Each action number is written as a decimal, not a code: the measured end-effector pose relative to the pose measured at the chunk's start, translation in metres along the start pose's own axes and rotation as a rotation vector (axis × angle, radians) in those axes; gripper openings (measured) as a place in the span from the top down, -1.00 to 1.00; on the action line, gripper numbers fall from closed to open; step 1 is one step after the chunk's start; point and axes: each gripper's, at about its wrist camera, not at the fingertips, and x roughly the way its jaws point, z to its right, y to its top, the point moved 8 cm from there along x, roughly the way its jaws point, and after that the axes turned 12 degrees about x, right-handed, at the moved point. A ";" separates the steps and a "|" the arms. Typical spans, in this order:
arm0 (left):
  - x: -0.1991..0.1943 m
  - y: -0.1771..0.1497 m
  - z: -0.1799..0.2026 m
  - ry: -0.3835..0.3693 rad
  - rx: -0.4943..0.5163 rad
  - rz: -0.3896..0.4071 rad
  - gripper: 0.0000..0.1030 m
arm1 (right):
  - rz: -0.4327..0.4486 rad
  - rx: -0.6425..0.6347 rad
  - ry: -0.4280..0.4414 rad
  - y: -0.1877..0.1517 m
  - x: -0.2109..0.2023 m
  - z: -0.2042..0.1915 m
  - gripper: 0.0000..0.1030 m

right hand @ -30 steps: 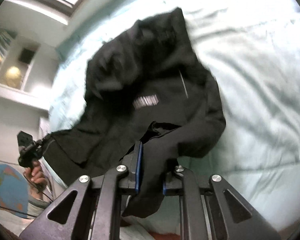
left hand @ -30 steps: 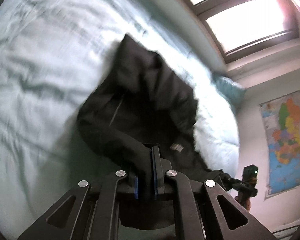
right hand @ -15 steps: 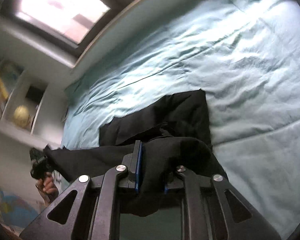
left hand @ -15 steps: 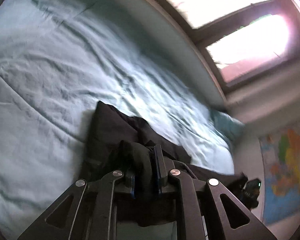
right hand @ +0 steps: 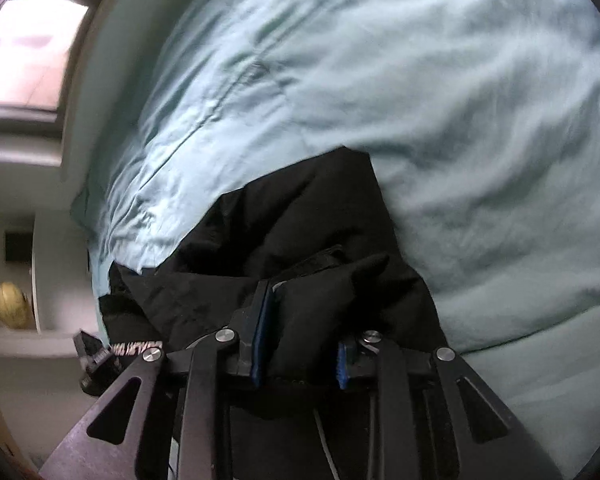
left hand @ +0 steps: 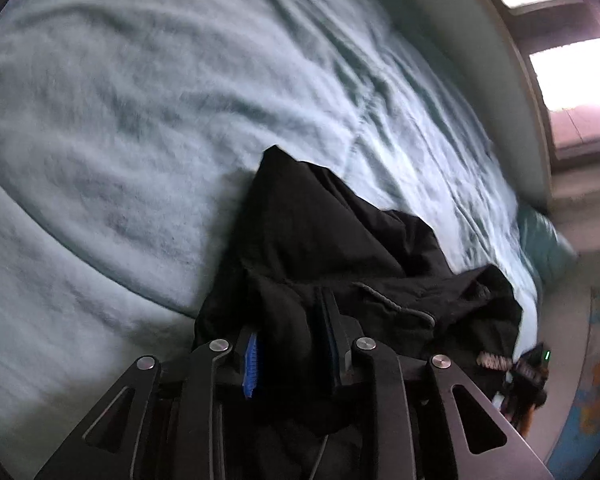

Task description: Fold large clothes

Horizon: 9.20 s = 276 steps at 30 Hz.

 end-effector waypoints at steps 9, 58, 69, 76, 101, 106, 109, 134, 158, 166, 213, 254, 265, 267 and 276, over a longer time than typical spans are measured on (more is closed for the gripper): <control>-0.109 -0.034 0.011 -0.111 0.103 0.032 -0.12 | 0.099 -0.280 0.074 -0.034 -0.099 -0.040 -0.45; 0.076 0.097 -0.006 0.181 0.146 0.023 0.65 | 0.199 -0.555 -0.679 0.087 0.076 -0.033 0.65; 0.008 0.098 -0.034 -0.060 -0.046 0.077 0.41 | 0.219 -0.337 -0.456 0.094 0.006 -0.029 -0.04; -0.073 0.073 -0.023 0.082 0.073 0.166 0.41 | 0.266 -0.364 -0.325 0.013 -0.052 -0.054 -0.24; 0.053 -0.086 0.128 0.224 0.388 -0.032 0.25 | 0.076 -0.523 -0.438 -0.122 0.072 -0.045 -0.34; 0.014 -0.056 0.153 0.146 0.410 0.076 0.24 | 0.156 -0.553 -0.317 -0.103 0.038 -0.094 -0.34; 0.014 -0.026 0.154 0.157 0.391 0.113 0.01 | 0.195 -0.548 -0.324 -0.076 0.045 -0.118 -0.34; -0.036 -0.015 0.081 0.166 0.279 0.123 -0.04 | 0.171 -0.340 -0.200 -0.041 0.000 -0.060 -0.50; -0.025 -0.016 -0.029 -0.022 -0.052 0.008 -0.19 | 0.161 -0.213 -0.232 -0.013 -0.032 0.038 -0.51; 0.008 -0.011 -0.030 -0.077 -0.038 -0.047 -0.20 | 0.093 -0.176 -0.150 0.000 -0.001 0.046 -0.61; -0.192 -0.261 0.092 -0.437 0.188 0.168 0.42 | 0.041 -0.423 0.046 -0.325 -0.162 -0.001 0.20; -0.096 -0.349 0.048 0.302 0.418 -0.159 -0.09 | 0.041 -0.347 -0.551 -0.366 -0.064 0.090 -0.35; -0.202 -0.322 0.144 0.357 0.549 0.150 -0.09 | 0.228 -0.349 -0.487 -0.363 -0.161 0.019 -0.35; -0.219 -0.316 0.168 0.382 0.574 0.199 -0.09 | 0.263 -0.349 -0.465 -0.368 -0.177 -0.001 -0.36; -0.274 -0.307 0.223 0.346 0.499 0.224 -0.09 | 0.349 -0.401 -0.453 -0.390 -0.213 -0.059 -0.36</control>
